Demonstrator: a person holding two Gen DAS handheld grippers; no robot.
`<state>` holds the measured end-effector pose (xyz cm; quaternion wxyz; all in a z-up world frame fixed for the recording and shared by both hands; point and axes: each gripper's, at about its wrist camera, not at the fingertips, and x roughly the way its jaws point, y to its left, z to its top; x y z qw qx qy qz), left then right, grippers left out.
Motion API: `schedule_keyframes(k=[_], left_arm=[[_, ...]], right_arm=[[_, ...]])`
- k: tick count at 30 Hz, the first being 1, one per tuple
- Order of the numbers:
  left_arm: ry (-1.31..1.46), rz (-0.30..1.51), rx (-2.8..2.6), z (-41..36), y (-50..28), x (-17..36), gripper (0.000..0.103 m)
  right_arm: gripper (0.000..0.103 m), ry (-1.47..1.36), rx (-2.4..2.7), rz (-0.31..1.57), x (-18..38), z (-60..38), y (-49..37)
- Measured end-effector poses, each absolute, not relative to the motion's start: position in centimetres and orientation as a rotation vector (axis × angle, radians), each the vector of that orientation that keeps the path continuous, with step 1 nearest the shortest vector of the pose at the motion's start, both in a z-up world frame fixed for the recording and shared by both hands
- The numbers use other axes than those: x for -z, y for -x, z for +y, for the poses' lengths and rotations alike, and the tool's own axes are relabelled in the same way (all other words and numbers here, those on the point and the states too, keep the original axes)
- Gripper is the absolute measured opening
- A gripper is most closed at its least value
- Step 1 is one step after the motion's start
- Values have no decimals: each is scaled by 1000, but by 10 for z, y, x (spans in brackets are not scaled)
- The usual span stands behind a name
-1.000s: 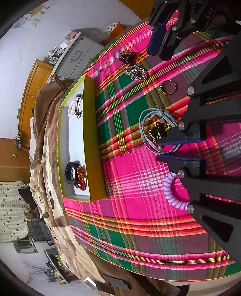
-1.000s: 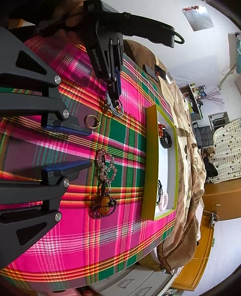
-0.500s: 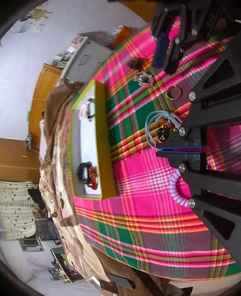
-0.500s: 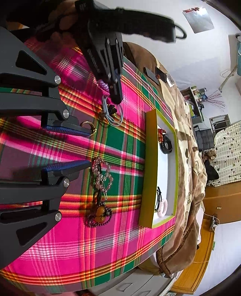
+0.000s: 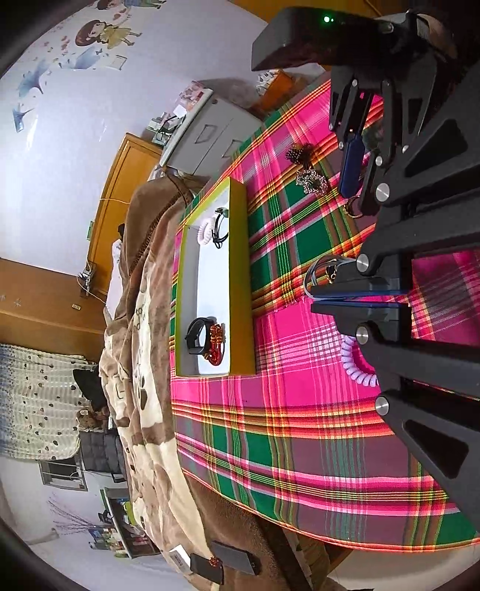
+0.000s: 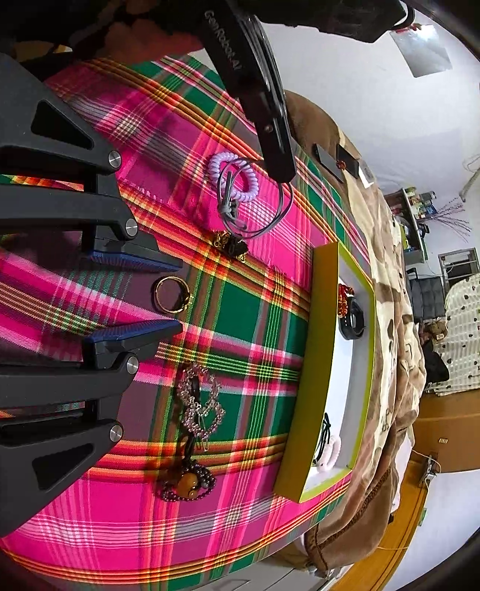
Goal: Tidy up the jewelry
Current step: 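Lower the right tool onto the gold ring and close on it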
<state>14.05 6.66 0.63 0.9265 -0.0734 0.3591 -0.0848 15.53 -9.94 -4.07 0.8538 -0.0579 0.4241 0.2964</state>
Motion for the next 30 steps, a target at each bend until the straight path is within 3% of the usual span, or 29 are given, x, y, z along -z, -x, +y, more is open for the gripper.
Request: schedule_keyframes(k=[8,10,30], left_arm=[[164,728,182,69,-137,-9,1],[166,726,182,70,-135,-9,1],[164,685,201,64,-128,-32,1]], right_arm=[[27,237,-600,881,41,-85,-151],[23,232,-589,880,41,-87,-152],[23,103,-573,797,5,-123,-140]])
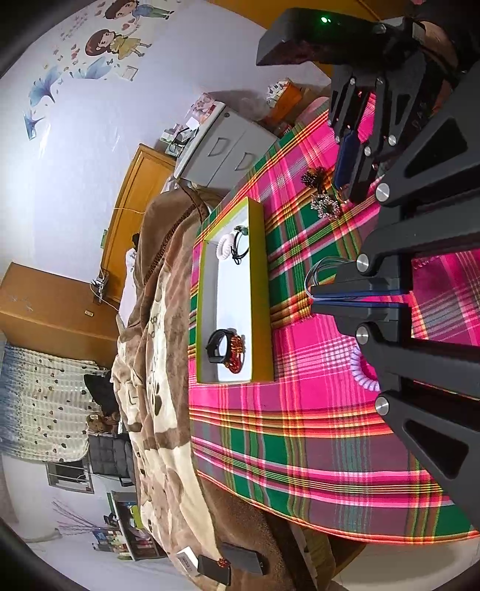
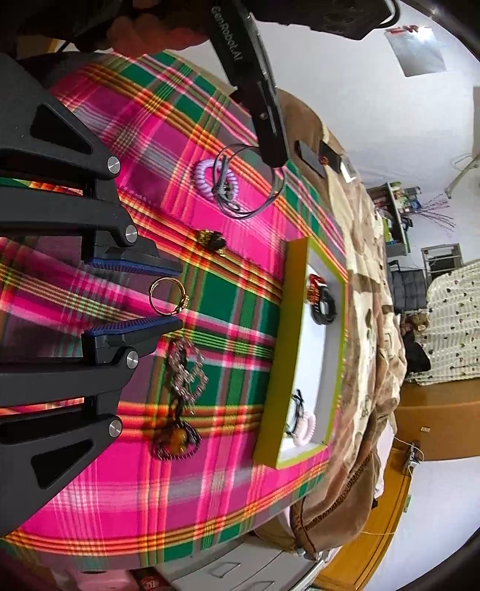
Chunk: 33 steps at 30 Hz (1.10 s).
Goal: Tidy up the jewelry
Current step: 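Lower the right tool onto the gold ring and close on it, then carry the grey cord bundle and gold ring into the box and open both tools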
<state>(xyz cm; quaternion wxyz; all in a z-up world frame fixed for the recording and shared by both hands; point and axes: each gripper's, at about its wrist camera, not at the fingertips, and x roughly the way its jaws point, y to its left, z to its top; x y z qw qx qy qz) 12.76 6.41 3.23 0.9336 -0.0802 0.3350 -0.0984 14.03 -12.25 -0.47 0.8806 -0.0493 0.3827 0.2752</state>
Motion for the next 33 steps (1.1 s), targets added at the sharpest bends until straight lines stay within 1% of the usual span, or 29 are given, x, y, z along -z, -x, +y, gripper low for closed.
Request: schedule_keyframes(k=[9,20,33], left_arm=[[118,665,206,58,-155,-46,1],[78,650,188,61,-209,-54,1],[77,677,158,75,-278,-36,1]], right_arm=[[23,94,-545,760,-14,-135,-162],[23,96,-534,726,-29,-133,-206],[23,97,-511,734,-26,-121,-293]])
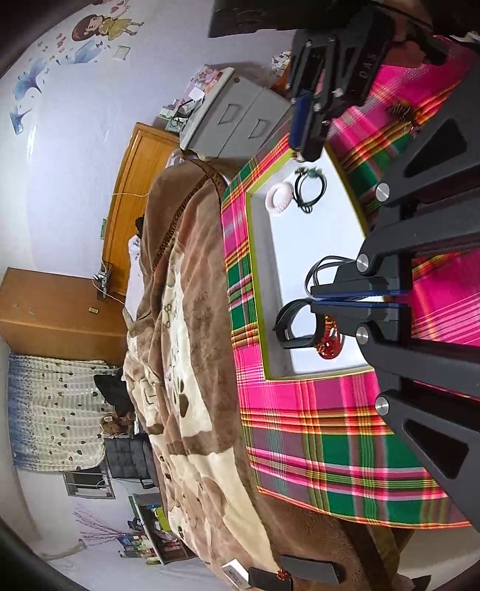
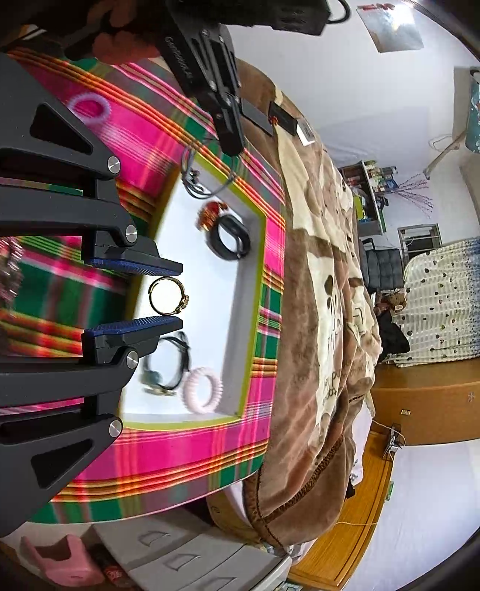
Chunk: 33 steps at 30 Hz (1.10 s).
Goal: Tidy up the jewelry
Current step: 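Carry the grey cord bundle and gold ring into the box and open both tools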
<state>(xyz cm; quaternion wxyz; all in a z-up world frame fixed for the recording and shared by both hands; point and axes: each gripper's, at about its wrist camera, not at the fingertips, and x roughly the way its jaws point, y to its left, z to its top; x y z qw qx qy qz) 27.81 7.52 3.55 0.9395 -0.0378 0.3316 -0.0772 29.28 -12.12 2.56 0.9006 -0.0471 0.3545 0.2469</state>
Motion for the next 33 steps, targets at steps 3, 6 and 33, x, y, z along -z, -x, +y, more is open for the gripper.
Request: schedule_keyframes(k=[3,6,33], left_arm=[[76,692,163,74,-292,-29,1],[76,707,170,70,-308,-23,1],[43,849,173,48,-378,22,1]], right_arm=[[23,101,-511,749,-20,-117,-311],[23,107,-508,766,-13,-114,-326],[23,135,-461,922,33,-108,-400]])
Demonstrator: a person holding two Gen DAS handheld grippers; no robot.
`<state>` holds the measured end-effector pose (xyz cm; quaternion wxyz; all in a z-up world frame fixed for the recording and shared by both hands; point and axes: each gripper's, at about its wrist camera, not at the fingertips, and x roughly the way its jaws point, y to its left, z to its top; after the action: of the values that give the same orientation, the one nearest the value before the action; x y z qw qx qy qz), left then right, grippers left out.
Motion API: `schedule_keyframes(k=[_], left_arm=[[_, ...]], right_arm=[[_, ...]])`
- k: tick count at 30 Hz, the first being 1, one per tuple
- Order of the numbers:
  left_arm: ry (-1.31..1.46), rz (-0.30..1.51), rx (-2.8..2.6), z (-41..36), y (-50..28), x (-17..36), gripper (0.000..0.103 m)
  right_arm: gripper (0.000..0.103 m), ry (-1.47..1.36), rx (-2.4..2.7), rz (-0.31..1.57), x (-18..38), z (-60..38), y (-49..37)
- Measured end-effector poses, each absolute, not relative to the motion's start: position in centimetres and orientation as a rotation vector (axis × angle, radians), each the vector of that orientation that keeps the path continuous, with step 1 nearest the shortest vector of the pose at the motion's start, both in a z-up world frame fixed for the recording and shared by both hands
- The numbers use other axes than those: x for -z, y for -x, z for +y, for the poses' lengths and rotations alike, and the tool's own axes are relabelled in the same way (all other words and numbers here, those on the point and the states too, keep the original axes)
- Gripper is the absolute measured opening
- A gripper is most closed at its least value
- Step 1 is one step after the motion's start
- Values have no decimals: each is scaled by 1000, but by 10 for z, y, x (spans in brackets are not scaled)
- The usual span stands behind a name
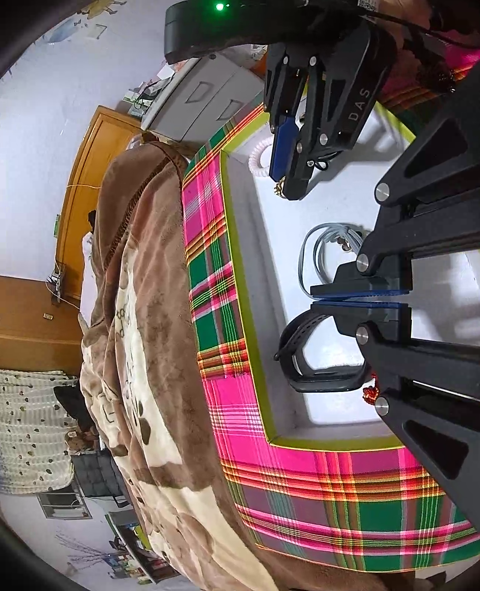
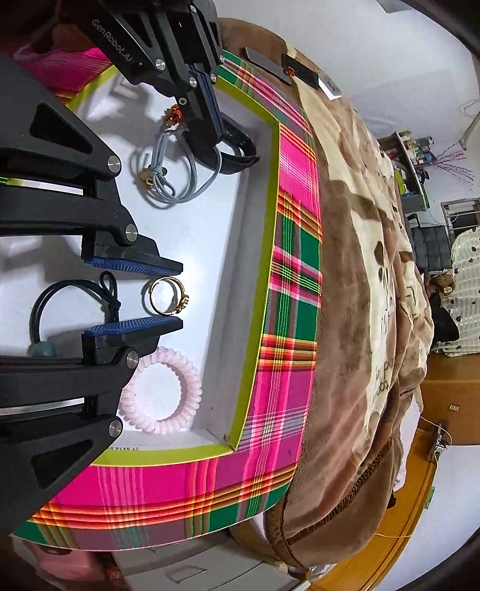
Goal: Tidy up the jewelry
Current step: 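Carry the grey cord bundle and gold ring into the box and open both tools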
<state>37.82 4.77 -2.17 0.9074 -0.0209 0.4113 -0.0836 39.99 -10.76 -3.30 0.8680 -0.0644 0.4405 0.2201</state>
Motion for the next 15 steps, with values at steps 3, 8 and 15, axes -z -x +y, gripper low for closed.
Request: schedule_keyframes(k=[3,8,15], left_arm=[[43,851,176,47,-378,21,1],[53,843,185,49,-375,18,1],[54,797,174,53,-355,-1,2]], right_arm=[[23,136,-457,922,34,-109,-400],[26,126,-454,912,29,-110,-397],[26,110,-460,871,10,-116,-376]])
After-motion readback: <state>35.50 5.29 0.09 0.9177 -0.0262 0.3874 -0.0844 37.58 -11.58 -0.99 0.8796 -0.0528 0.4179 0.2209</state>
